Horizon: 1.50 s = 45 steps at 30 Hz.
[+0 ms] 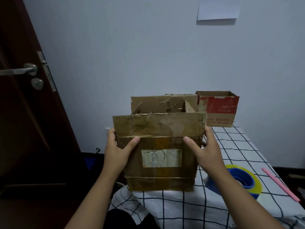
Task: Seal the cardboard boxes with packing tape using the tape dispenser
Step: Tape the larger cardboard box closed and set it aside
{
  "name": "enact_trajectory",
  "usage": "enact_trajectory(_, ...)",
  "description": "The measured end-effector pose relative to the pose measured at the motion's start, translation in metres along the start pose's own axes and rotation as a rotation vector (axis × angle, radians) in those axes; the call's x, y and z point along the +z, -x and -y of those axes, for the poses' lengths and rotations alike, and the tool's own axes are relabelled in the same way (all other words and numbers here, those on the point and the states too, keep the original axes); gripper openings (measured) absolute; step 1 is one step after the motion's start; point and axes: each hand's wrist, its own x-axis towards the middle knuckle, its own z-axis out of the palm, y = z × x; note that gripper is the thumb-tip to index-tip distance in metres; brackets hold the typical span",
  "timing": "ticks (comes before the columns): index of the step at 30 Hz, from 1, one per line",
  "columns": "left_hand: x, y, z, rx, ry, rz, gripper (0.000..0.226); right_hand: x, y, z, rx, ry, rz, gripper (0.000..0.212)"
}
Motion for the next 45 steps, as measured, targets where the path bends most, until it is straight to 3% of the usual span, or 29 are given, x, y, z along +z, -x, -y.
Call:
enact_trajectory(14, 0.004, -0.006, 0.004, -0.033, 0.035, 0.003, 0.029, -0.001, 0.000, -0.004, 0.020, -0.012, -0.010, 0.026)
enact_trajectory(20, 0.014, -0.007, -0.001, -0.008, 0.009, -0.011, 0.020, -0.005, -0.006, 0.003, -0.009, -0.053, -0.105, 0.010)
enact_trajectory(22, 0.016, -0.006, 0.002, -0.015, -0.034, -0.034, 0.020, -0.004, -0.005, -0.002, 0.001, -0.032, -0.123, 0.017)
enact_trajectory(26, 0.022, -0.005, -0.001, -0.026, -0.066, -0.079, 0.036, -0.003, -0.005, -0.006, 0.009, -0.007, -0.162, 0.053)
enact_trajectory(29, 0.022, -0.005, -0.005, -0.016, -0.047, -0.064, 0.061, -0.003, -0.004, -0.004, -0.020, 0.049, -0.170, 0.065)
enact_trajectory(34, 0.024, -0.001, -0.005, 0.143, -0.270, -0.084, 0.060, 0.000, 0.002, -0.007, -0.098, 0.272, -0.155, 0.067)
enact_trajectory(40, 0.024, -0.010, 0.001, 0.146, -0.400, -0.082, 0.046, -0.003, -0.003, -0.020, -0.173, 0.373, -0.151, 0.042)
enact_trajectory(45, 0.022, -0.013, 0.005, 0.078, -0.410, -0.085, 0.038, -0.008, -0.006, -0.023, -0.143, 0.385, -0.143, 0.044)
